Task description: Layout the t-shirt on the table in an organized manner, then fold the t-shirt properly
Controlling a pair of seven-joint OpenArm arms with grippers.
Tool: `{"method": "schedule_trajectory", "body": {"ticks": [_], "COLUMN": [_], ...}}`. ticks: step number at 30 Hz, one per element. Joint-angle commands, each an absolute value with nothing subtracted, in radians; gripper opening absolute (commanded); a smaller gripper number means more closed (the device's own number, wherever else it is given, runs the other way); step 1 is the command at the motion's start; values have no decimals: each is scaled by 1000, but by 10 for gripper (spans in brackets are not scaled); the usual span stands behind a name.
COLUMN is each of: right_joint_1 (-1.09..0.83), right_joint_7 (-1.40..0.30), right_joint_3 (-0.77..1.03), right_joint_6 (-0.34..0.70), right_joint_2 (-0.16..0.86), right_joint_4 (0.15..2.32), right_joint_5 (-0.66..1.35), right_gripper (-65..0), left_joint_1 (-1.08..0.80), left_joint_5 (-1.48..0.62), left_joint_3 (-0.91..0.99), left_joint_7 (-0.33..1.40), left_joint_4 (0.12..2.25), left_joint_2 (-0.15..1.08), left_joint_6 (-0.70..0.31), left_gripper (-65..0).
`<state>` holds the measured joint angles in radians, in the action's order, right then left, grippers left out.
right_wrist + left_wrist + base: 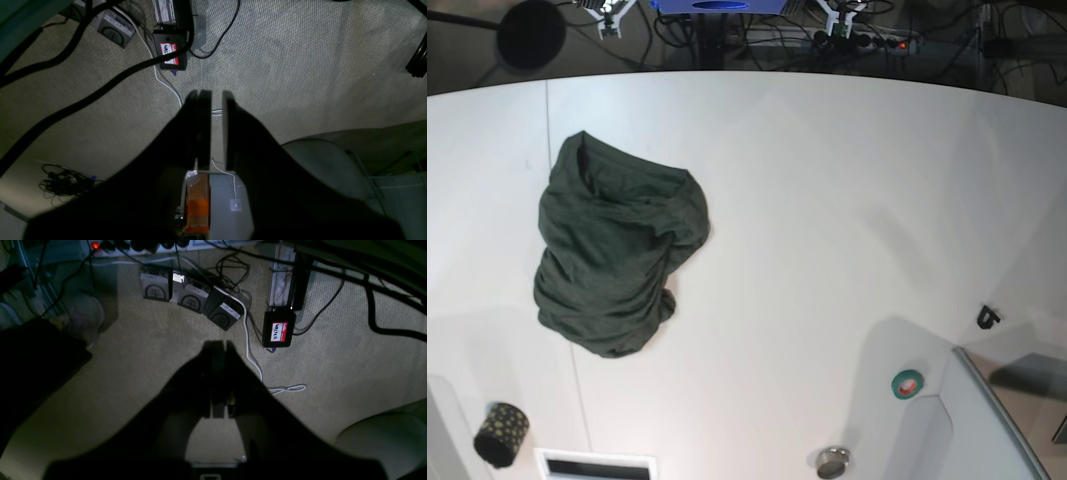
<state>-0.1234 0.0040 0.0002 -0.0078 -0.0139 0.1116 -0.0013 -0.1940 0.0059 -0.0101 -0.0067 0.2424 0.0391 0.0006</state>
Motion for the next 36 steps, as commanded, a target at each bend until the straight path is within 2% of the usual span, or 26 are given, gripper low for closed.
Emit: {"method": "schedule_trajectory", "body": {"ticks": [1,9,12,15,19,23,28,31,36], "right_joint_1": [-133,-134,-142,-156,-214,-355,-568,-680,-814], "right_joint_7": [1,1,1,-1,-5,-47,-294,-354,-443], "right_joint_3": [2,-1,-1,-1,-1,4,5,8,140], "right_joint_6": [-7,-7,-7,-7,-7,-10,-10,-12,-12], "right_joint_2": [-13,-13,-13,-13,-10,21,28,48,45], "right_joint_4": [111,111,111,111,159,392,857,1113,1475], "right_joint_5": [-1,-1,-1,-2,-2,-1,-4,-2,-4], "right_gripper": [-597,-602,-650,-645,-645,-645,-645,-645,-645], "left_joint_1": [-199,-199,-199,-214,-303,-472,-647,-716,-814], "left_joint_5": [4,4,4,4,4,5,5,5,-2], "left_joint_3": [-12,-12,-12,-12,-12,-13,-13,-13,-12], "left_joint_7": [-7,-7,-7,-7,-8,-8,-7,-7,-7], "left_joint_4": [245,245,245,249,381,688,1004,1127,1385], "left_joint_2": [42,44,44,44,59,101,165,185,209], "left_joint_6": [5,5,5,5,5,5,5,5,5], "left_gripper": [-650,-650,-650,-650,-650,-650,-650,-650,-650]}}
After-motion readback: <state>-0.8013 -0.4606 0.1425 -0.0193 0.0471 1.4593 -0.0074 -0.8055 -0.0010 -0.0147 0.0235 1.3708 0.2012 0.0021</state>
